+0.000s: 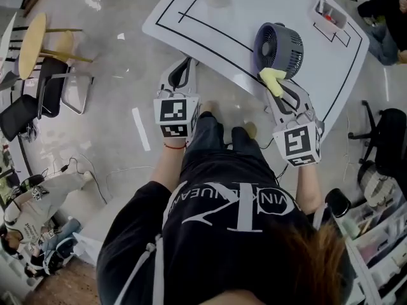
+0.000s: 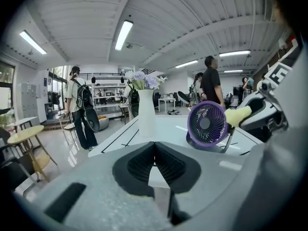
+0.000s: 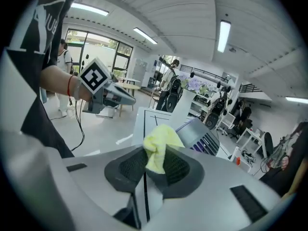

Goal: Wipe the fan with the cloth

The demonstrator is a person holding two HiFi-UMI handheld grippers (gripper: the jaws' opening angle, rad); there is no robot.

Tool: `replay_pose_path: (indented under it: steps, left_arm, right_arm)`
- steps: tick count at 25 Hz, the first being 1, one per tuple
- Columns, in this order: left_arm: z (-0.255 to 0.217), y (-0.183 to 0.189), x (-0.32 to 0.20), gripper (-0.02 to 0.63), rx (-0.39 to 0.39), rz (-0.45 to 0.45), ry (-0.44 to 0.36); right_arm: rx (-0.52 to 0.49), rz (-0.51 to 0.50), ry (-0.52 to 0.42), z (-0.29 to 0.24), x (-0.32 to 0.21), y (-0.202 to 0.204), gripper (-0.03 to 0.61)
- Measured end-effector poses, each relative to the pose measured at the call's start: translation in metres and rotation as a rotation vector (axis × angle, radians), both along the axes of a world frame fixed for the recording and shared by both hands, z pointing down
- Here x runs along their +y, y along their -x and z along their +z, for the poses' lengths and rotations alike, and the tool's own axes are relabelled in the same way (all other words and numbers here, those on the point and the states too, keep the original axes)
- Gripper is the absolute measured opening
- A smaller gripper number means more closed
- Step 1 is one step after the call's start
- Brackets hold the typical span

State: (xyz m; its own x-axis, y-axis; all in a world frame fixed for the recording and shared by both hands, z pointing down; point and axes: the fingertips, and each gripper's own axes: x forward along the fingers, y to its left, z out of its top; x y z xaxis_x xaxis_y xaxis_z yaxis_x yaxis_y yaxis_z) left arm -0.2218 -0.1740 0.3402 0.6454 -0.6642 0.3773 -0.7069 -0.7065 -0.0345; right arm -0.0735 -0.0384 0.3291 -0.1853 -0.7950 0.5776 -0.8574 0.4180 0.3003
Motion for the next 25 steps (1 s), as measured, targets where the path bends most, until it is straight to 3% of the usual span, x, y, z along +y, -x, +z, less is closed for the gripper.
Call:
replay_pose_path:
  steps: [3, 6, 7, 9, 10, 14, 18, 23, 25]
  left_arm:
    - [0.017, -0.012, -0.005, 0.011, 0.016, 0.109, 0.052]
    - [0.033, -0.047, 0.018, 0.011, 0.027, 0.364, 0.113]
    - [0.04, -0.059, 0.029, 0.012, 0.015, 0.448, 0.124]
    - [0.054, -0.08, 0.053, 0.12, -0.02, 0.596, 0.136]
    - [0.06, -0.09, 0.065, 0.143, -0.036, 0.659, 0.145]
    - [0.088, -0.126, 0.109, 0.124, -0.105, 0.856, 0.199]
    - [0.107, -0.152, 0.132, 0.117, -0.186, 0.922, 0.172]
    - [0.124, -0.17, 0.133, 0.11, -0.279, 0.883, 0.084]
    - [0.124, -0.174, 0.129, 0.052, -0.291, 0.863, 0.053]
  right_arm:
    - [-0.034, 0.036, -0.024, -0.002, -0.005, 0.002, 0.086]
    - [-0.073, 0.12, -0.035, -0.001, 0.001, -0.003, 0.086]
    - [-0.082, 0.159, -0.036, 0.0, 0.006, -0.006, 0.086]
    - [-0.086, 0.229, -0.035, 0.003, 0.014, -0.014, 0.086]
    - [-0.079, 0.253, -0.03, 0.004, 0.019, -0.018, 0.086]
    - [-0.084, 0.362, -0.033, 0.005, 0.036, -0.027, 0.086]
    - [-0.12, 0.451, -0.026, 0.012, 0.058, -0.032, 0.086]
    - [-0.152, 0.541, -0.004, 0.024, 0.084, -0.042, 0.086]
    - [-0.165, 0.571, -0.002, 0.026, 0.092, -0.048, 0.086]
